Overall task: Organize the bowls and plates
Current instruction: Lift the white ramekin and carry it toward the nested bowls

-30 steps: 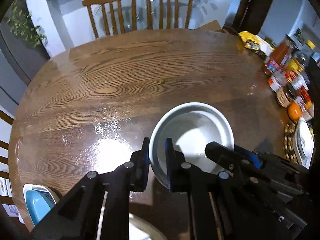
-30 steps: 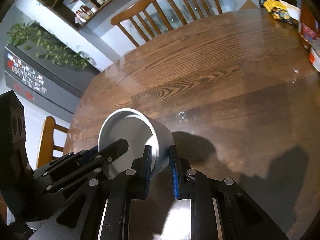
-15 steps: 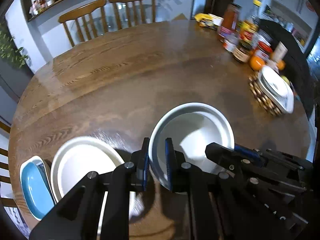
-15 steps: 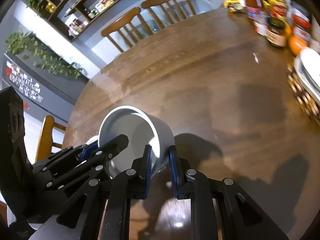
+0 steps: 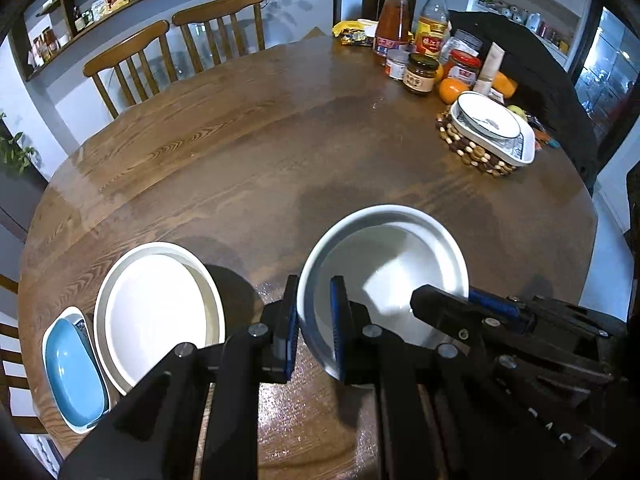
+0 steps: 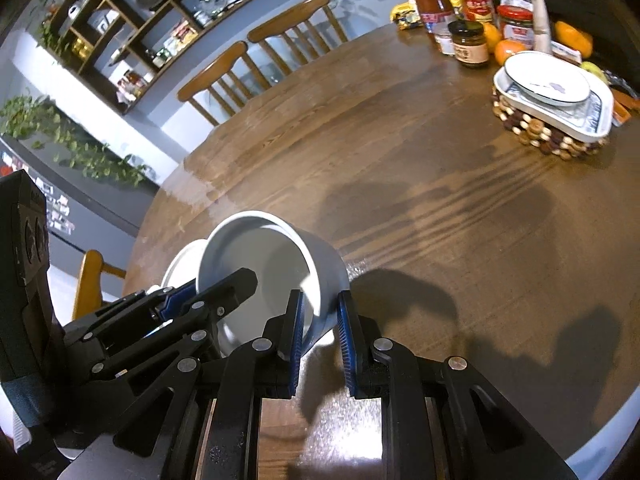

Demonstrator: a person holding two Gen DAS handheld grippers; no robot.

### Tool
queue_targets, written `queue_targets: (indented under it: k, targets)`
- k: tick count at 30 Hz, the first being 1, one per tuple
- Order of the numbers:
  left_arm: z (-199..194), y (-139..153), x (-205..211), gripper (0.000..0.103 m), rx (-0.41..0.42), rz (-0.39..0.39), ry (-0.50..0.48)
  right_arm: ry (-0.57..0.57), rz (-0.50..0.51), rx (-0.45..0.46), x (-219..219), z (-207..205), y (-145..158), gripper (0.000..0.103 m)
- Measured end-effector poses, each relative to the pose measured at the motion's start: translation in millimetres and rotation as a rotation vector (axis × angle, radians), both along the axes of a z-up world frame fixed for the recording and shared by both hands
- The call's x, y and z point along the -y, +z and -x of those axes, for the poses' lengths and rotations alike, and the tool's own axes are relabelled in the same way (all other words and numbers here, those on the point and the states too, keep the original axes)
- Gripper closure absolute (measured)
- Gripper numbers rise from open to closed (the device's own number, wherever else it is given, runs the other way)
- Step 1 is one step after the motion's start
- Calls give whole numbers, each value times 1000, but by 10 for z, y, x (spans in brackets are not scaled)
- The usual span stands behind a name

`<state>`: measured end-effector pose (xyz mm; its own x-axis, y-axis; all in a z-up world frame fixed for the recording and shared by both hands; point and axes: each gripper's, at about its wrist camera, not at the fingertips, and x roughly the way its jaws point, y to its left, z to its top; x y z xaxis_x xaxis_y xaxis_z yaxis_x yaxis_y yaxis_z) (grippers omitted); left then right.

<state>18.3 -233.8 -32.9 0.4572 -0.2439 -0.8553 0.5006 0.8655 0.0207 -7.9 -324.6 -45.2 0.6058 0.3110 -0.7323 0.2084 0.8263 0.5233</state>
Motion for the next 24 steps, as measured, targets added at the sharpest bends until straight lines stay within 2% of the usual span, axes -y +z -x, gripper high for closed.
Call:
queue_targets:
  k: [12,24]
  targets:
    - [121,73,-12,93,17,10,-21,-25,7,18,0,145,41,83]
    - [114,176,-140,93,43,29,27,23,24,40,-56,94,139,83]
